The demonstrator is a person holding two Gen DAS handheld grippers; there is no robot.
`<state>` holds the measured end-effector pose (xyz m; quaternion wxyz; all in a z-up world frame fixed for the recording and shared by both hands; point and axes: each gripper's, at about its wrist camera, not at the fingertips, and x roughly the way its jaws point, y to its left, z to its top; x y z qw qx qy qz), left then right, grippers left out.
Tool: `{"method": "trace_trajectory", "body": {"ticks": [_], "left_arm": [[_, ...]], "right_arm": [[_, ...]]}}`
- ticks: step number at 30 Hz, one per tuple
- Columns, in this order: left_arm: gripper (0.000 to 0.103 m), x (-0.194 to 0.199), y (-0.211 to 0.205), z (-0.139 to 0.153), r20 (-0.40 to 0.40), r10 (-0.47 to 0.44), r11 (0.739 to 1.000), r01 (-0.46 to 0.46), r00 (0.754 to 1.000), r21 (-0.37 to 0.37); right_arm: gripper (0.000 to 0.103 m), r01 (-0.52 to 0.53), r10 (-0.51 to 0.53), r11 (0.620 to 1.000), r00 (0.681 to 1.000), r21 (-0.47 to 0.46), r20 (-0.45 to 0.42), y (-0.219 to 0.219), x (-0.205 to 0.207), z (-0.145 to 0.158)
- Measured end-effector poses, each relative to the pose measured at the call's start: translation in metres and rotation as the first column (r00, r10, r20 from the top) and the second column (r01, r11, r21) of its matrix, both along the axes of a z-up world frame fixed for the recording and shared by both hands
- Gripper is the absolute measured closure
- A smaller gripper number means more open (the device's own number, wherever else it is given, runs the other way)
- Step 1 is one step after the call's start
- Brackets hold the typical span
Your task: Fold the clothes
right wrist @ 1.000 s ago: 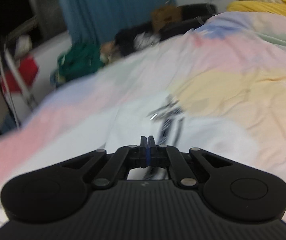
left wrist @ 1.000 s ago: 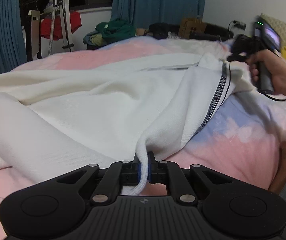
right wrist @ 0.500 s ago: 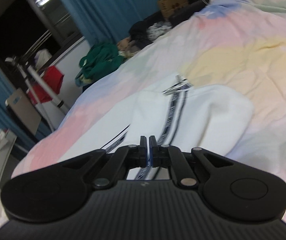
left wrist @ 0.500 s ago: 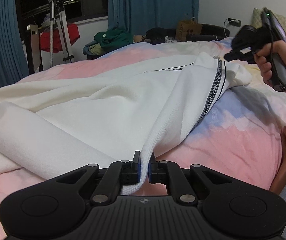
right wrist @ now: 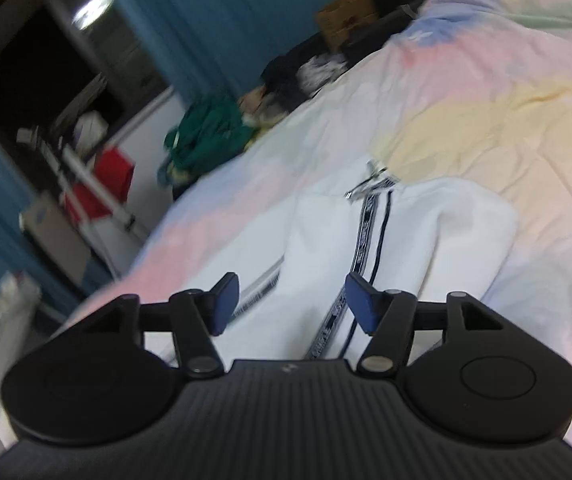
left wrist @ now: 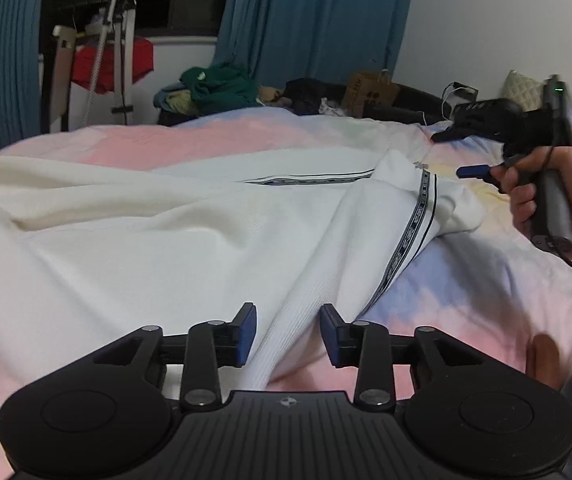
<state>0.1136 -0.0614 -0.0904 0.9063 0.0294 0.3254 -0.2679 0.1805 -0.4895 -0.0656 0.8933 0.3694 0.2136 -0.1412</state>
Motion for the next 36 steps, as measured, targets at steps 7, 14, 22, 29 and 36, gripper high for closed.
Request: {"method": "trace_trajectory", "body": {"ticks": [7,14,22,29,36], "left_arm": [[0.064,0.042,-0.06,-0.007,-0.055,-0.072,0.997,0.072,0.996,0.006],[0.064,0.085,-0.137,-0.016,-0.133,-0.17,0.985,0.172,0.976,0.007],[0.059,0.027,-0.179,-0.009,0.018,-0.429,0.898,0.424,0.903,0.12],[0.059,-0.022,-0.171,-0.041,-0.062,-0.492,0.858,0.496,0.869,0.135],[0.048,-0.039,-0.129,-0.031,-0.096,-0.407,0.893,0.418,0.908,0.165]], "right_arm": [[0.04,0.057,-0.058,0.998,0.998,0.034,0.031,-0.008,-0.009,0.006],[0.04,0.137,-0.142,0.983,0.989,0.124,0.036,-0.037,-0.012,-0.009],[0.04,0.143,-0.153,0.978,0.987,0.152,0.057,-0.061,-0.021,-0.014],[0.04,0.073,-0.082,0.985,0.995,0.155,0.053,-0.054,-0.018,-0.017],[0.04,-0.015,0.013,0.998,0.999,0.058,0.035,-0.05,-0.02,-0.012]]}}
